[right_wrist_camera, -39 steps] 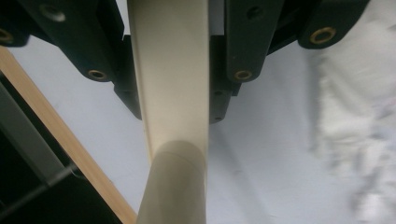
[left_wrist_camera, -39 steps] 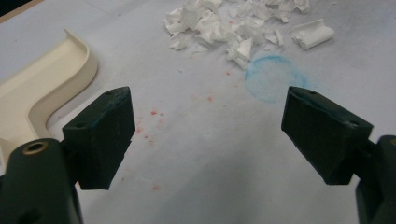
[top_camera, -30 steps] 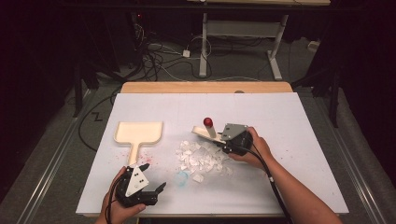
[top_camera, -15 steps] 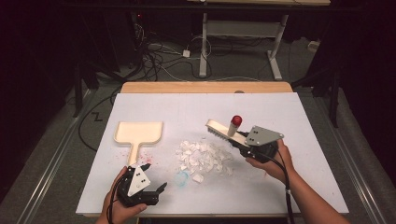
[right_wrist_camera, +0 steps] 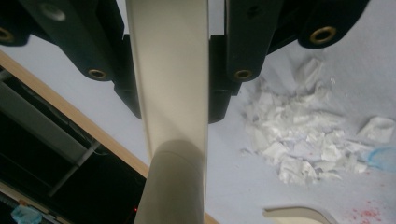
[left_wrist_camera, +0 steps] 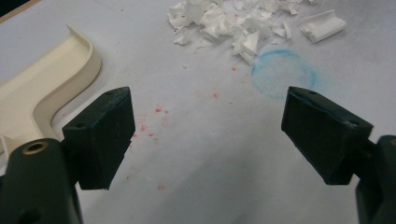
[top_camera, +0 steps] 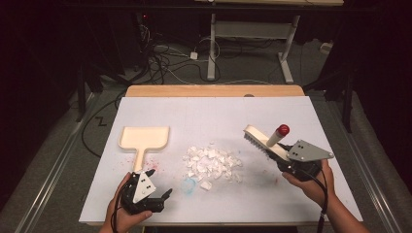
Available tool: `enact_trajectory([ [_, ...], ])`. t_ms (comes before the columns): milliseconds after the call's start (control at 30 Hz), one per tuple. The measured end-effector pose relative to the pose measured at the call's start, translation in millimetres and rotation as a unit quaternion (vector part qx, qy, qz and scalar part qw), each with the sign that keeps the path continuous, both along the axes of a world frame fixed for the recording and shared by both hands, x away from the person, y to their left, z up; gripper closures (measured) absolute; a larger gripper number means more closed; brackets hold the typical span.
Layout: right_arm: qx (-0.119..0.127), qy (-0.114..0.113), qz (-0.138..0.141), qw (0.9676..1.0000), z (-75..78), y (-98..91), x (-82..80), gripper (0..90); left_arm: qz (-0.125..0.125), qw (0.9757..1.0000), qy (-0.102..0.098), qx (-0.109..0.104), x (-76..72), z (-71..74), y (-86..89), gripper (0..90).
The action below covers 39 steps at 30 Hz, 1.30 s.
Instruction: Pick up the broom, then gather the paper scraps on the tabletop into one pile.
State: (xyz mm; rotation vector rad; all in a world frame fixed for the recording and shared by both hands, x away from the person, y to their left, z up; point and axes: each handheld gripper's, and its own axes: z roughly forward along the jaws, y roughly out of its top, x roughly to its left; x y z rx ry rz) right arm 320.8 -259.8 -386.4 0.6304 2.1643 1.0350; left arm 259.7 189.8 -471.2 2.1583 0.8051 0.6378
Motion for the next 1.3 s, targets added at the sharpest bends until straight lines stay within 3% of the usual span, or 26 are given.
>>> enact_trajectory([
  [67, 0.000, 0.004, -0.007, 1.0000, -0.9, -5.3, -2.1, 67.8, -0.002, 1.0000, -0.008, 0.003, 0.0, 0.7, 1.2, 16.5],
  [267, -0.002, 0.014, -0.021, 0.9997, -5.9, -12.4, -1.9, 67.8, -0.004, 1.0000, -0.002, 0.001, -1.3, 0.7, 0.6, 16.5],
  [467, -0.008, 0.008, -0.035, 0.9993, -11.3, -12.3, 3.4, 67.8, -0.009, 0.9999, -0.010, 0.005, -2.0, 1.2, 1.4, 16.5],
  [733, -0.021, 0.011, -0.067, 0.9975, -19.8, -8.3, 18.4, 67.8, -0.004, 1.0000, -0.003, 0.003, -2.3, 0.8, 2.0, 16.5],
  [900, -0.031, 0.028, -0.088, 0.9953, -34.2, 8.9, 32.8, 67.9, -0.005, 0.9999, -0.009, 0.004, -4.3, 1.6, 0.8, 16.5],
  [967, -0.037, 0.050, -0.093, 0.9937, -43.7, 24.4, 35.5, 67.9, -0.007, 0.9999, -0.009, 0.005, -4.6, 1.5, 0.9, 16.6],
  [1033, -0.036, 0.056, -0.090, 0.9937, -46.1, 29.1, 35.2, 67.9, -0.008, 0.9999, -0.008, 0.005, -4.4, 1.4, 1.1, 16.5],
  [1167, -0.057, 0.056, -0.081, 0.9935, -54.4, 60.9, 27.2, 67.8, -0.010, 0.9999, -0.008, 0.007, -4.1, 1.0, 0.5, 16.5],
  [1233, -0.053, 0.057, -0.081, 0.9937, -57.0, 75.4, 24.9, 67.7, -0.011, 0.9999, -0.009, 0.009, -5.1, 1.5, 0.2, 16.6],
  [1267, -0.039, 0.064, -0.079, 0.9941, -57.6, 89.1, 22.7, 67.7, -0.011, 0.9999, -0.010, 0.008, -5.8, 1.8, -0.1, 16.5],
  [1300, -0.039, 0.064, -0.079, 0.9941, -57.6, 89.1, 22.7, 67.7, -0.012, 0.9998, -0.011, 0.008, -6.2, 2.0, -0.2, 16.5],
])
